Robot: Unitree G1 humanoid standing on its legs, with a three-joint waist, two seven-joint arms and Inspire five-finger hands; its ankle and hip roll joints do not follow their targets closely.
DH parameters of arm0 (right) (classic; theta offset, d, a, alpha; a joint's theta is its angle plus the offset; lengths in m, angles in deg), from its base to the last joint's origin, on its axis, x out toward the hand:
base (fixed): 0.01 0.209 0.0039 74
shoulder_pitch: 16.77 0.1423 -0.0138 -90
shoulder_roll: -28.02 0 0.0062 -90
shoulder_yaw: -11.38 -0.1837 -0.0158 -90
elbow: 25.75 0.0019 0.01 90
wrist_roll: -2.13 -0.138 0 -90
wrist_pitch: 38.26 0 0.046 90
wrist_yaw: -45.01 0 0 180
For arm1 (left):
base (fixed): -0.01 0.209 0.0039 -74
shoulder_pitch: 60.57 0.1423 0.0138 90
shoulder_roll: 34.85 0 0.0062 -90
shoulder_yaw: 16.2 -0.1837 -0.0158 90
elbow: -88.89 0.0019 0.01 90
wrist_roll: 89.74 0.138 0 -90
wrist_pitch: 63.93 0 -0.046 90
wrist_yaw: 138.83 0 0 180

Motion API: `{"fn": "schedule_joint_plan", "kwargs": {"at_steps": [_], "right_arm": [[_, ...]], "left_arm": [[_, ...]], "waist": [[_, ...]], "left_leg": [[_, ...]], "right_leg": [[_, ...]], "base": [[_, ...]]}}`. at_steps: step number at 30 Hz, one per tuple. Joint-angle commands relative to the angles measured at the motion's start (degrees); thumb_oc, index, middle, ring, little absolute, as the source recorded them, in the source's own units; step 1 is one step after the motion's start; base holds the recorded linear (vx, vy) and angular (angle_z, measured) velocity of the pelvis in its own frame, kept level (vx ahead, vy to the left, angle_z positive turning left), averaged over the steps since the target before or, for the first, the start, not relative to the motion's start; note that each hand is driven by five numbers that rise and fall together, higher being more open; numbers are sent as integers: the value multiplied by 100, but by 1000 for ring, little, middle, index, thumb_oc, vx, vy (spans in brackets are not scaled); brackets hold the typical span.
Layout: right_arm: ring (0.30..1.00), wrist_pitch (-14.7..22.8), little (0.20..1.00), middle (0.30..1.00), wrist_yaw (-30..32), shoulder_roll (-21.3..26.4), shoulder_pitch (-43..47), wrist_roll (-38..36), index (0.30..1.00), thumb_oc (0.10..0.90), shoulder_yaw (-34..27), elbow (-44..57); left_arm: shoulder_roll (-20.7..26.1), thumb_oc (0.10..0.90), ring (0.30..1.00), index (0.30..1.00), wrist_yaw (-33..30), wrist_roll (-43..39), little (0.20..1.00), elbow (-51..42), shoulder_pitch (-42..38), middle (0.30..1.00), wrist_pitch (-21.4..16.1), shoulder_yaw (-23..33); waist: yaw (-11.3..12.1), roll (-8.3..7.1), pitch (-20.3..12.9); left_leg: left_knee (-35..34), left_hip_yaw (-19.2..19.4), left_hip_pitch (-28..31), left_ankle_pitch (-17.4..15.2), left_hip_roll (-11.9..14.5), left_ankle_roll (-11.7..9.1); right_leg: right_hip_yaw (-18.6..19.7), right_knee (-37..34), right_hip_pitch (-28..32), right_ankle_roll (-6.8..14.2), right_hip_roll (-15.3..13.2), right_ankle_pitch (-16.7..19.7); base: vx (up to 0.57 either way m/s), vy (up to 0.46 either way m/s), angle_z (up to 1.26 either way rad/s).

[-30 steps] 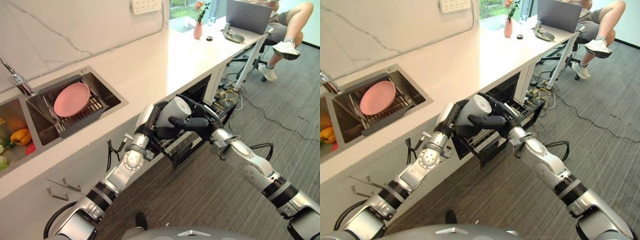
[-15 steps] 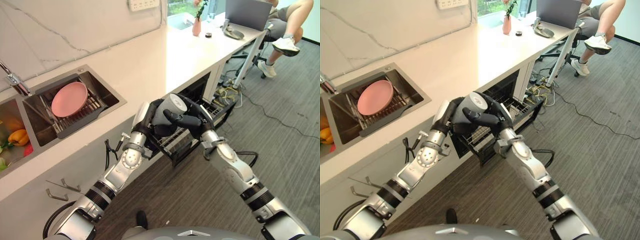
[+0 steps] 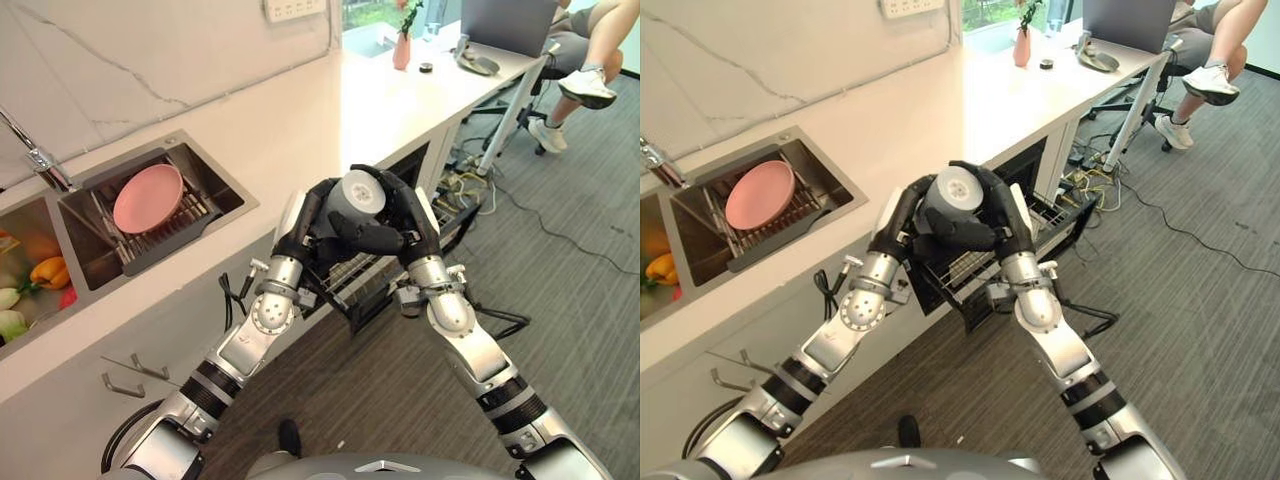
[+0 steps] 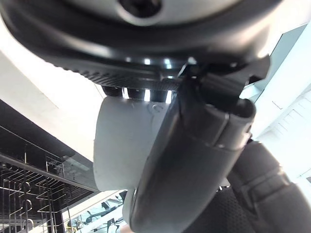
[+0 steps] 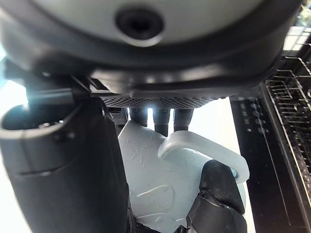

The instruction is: Place the dishes in the dishwasher.

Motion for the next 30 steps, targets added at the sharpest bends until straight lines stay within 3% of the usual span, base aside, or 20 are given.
{"fn": "schedule_joint_plan", "kwargs": {"at_steps": [1,5,13,16,19,25,27,28,30], "right_arm": [[300,415,300,300,1564,257,367,546,300,400,-2245,-44],[300,345,300,300,1611,361,153,840,300,400,-2489,-91],[300,247,300,300,1362,461,39,386,300,400,-2741,-474],[300,111,300,300,1330,536,60,225,300,400,-2933,-802],[300,30,300,300,1230,620,103,159,300,400,-2956,-971],[300,-281,300,300,651,847,300,193,300,400,-2667,-1494],[300,-277,300,300,649,847,306,191,300,400,-2660,-1502],[300,-355,300,300,394,928,442,252,300,400,-2474,-1807],[300,-349,300,300,313,971,507,249,300,400,-2393,-1945]], "left_arm": [[401,800,900,900,-358,260,900,-508,32,900,-734,555],[523,800,900,900,-567,498,900,-648,418,900,-731,1043],[739,800,900,900,-235,-167,900,-924,1204,900,-800,1725],[643,800,900,900,327,-1353,900,-961,1723,900,-859,2009],[634,800,900,900,732,-1922,900,-945,1942,900,-797,2039],[702,800,900,900,2080,-3869,900,-686,2699,900,-326,1955],[704,800,900,900,2088,-3878,900,-686,2705,900,-325,1964],[679,800,900,900,2548,-4539,900,-485,3013,900,-101,1885],[708,800,900,900,2642,-4641,900,-400,3091,900,-67,1885]], "waist": [[296,-83,-300],[345,-99,-299],[451,-158,-299],[550,-186,-277],[596,-201,-263],[724,-183,-189],[716,-182,-193],[758,-184,-169],[768,-185,-167]], "left_leg": [[52,-43,885,-1184,-233,49],[52,-95,881,-1181,-250,48],[52,-186,832,-1154,-250,32],[52,-254,793,-1131,-258,27],[52,-295,769,-1120,-268,28],[52,-348,688,-1066,-280,18],[52,-351,685,-1066,-280,18],[52,-355,654,-1040,-279,14],[52,-354,642,-1031,-276,11]], "right_leg": [[167,121,-412,185,70,125],[104,124,-396,183,70,114],[23,146,-398,163,62,100],[-48,175,-389,143,54,88],[-87,184,-382,137,54,79],[-182,219,-412,113,46,71],[-184,220,-415,113,47,70],[-208,227,-426,102,45,80],[-220,232,-432,103,45,84]], "base": [[-6,-22,5],[-10,-12,3],[-9,-9,9],[-16,-5,8],[-17,-7,14],[-23,6,16],[-15,5,5],[-17,4,5],[-10,2,3]]}}
